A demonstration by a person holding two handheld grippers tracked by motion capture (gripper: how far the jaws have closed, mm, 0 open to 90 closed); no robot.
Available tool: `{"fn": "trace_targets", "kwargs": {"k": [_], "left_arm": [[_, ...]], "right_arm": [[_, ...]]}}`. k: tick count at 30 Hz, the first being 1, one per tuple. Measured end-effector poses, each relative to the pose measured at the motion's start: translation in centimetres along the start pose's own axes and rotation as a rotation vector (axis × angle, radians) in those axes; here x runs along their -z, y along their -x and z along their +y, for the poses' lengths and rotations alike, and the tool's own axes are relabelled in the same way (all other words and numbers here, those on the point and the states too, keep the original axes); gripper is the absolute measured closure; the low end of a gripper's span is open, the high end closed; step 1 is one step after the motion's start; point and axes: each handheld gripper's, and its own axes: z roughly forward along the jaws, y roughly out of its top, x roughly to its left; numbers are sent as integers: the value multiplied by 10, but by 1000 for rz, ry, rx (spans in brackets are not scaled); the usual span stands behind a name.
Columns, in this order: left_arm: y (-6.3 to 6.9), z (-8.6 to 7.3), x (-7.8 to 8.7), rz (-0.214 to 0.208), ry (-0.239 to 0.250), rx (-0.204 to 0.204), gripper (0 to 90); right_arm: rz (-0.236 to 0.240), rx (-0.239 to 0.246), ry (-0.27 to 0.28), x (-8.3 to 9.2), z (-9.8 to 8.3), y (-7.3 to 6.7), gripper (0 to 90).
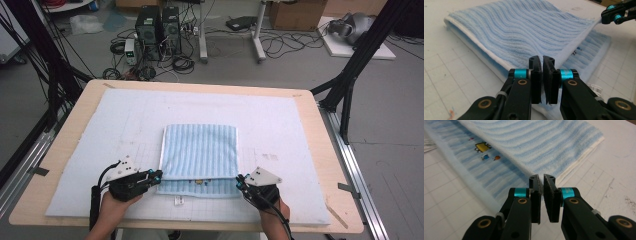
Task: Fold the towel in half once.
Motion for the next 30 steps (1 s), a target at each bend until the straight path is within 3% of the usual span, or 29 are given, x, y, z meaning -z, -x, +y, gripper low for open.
{"fn": "trace_targets", "kwargs": {"k": [8, 15, 17, 19, 20, 23, 26, 30], "left_arm": [[14, -9, 10, 5, -8, 12, 848], [17, -16, 10, -1, -55, 27, 846], [16, -17, 9, 8, -58, 32, 789], [14, -15, 11, 44, -37, 67, 593], [12, -14, 13, 52, -24, 76, 548], [5, -10, 18, 78, 4, 89, 529], [-2, -8, 20, 86, 16, 112, 529], [-6, -6, 19, 89, 19, 112, 539]], "right_arm": [[13, 11, -11, 12, -7, -14, 842], [16, 19, -47, 12, -14, -20, 841], [15, 15, -65, 11, -15, -20, 799], [-3, -12, -61, 12, -16, -17, 690], [-10, -42, -48, 14, -16, -15, 649], [-21, -114, 6, 19, -15, -7, 624], [-2, -146, 37, 16, -13, -4, 640], [40, -114, 43, 1, -3, -9, 657]]}}
